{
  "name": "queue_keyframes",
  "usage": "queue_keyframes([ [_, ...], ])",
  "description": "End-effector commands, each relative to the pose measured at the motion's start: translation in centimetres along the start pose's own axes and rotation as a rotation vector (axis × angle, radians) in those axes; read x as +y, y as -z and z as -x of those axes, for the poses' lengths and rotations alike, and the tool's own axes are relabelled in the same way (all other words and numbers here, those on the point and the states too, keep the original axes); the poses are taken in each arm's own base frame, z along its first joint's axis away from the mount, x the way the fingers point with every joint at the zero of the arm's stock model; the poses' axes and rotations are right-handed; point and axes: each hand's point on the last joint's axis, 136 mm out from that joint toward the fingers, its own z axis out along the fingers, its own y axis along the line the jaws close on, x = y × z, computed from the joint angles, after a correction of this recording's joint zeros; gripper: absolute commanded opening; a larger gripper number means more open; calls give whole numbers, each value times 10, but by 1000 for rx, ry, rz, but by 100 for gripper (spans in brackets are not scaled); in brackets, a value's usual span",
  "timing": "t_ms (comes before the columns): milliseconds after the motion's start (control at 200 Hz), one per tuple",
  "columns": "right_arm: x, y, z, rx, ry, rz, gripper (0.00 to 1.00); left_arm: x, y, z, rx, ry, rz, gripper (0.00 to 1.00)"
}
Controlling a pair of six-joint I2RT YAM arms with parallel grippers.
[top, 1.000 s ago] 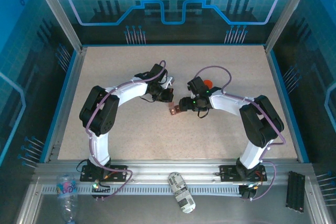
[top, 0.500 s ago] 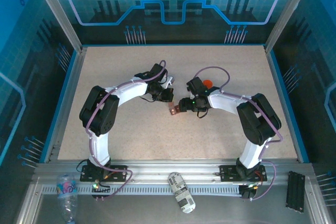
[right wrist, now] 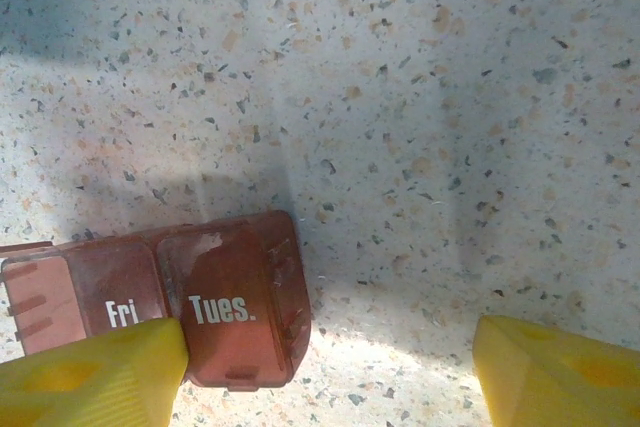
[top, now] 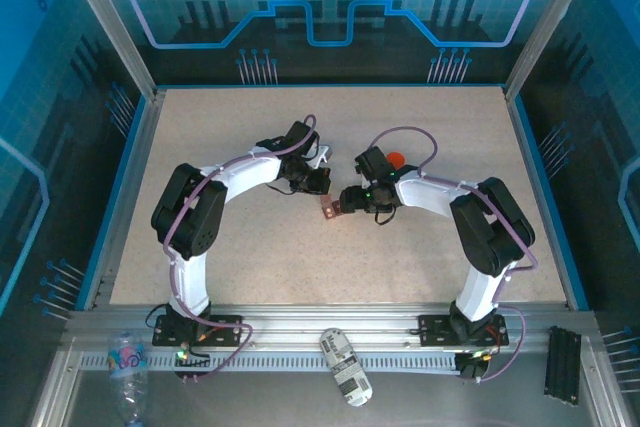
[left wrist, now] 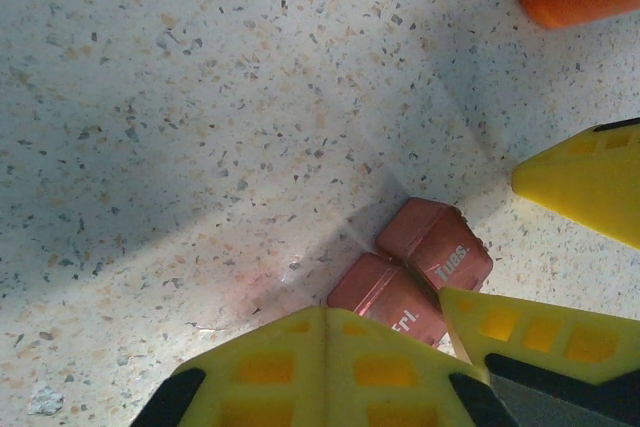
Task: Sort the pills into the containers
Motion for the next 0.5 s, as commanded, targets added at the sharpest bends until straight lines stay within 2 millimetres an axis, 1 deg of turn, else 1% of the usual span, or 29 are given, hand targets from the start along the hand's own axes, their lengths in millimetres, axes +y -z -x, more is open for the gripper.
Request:
queue_keyframes([
  [0, -2, -11, -12, 49, 5, -23, 77, -13, 19, 3, -23, -22, -29, 0],
  [210, -3, -13, -13, 54, -2, -26, 77, -17, 24, -3, -26, -18, -46, 0],
  [495, -3, -14, -13, 55, -4, -25, 77, -18, 18, -23, 7, -14, -50, 0],
])
